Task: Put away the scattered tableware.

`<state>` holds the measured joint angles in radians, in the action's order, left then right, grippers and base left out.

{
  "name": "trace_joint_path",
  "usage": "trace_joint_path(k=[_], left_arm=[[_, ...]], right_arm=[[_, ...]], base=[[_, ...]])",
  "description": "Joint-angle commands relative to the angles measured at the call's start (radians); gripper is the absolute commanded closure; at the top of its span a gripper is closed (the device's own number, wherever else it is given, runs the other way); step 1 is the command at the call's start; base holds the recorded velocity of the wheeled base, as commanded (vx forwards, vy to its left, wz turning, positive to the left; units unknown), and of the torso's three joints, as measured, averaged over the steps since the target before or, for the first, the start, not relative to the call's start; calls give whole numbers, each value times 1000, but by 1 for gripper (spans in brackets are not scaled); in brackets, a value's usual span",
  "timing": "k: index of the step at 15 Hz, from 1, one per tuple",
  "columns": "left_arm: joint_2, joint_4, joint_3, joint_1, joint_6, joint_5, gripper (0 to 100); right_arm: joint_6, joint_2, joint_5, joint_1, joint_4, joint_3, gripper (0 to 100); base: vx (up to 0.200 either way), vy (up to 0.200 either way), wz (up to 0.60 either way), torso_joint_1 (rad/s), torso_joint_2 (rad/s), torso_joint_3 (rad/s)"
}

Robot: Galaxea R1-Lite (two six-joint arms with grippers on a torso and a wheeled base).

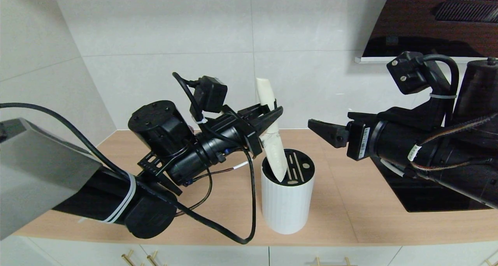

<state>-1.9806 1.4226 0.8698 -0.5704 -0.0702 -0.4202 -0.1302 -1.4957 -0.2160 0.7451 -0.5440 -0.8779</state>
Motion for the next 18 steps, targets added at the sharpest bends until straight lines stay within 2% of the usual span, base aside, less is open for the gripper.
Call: trace_joint_path(k=[1, 7, 11, 18], left_arm=[[-20, -4, 14, 4, 0, 0, 100], [-49, 9, 77, 26, -6, 5, 100], [-46, 38, 106, 37, -49, 6, 100], [-99, 53, 78, 41, -40, 5, 100]], right_arm=[[0, -3, 0, 0, -1, 0, 0], [0, -1, 0, 0, -1, 0, 0], [0, -3, 0, 0, -1, 2, 0], [0, -1, 0, 0, -1, 4, 0]], base=[[0, 0, 0, 0, 0, 0], [0, 0, 0, 0, 0, 0], [0, 0, 0, 0, 0, 0], [0, 0, 0, 0, 0, 0]])
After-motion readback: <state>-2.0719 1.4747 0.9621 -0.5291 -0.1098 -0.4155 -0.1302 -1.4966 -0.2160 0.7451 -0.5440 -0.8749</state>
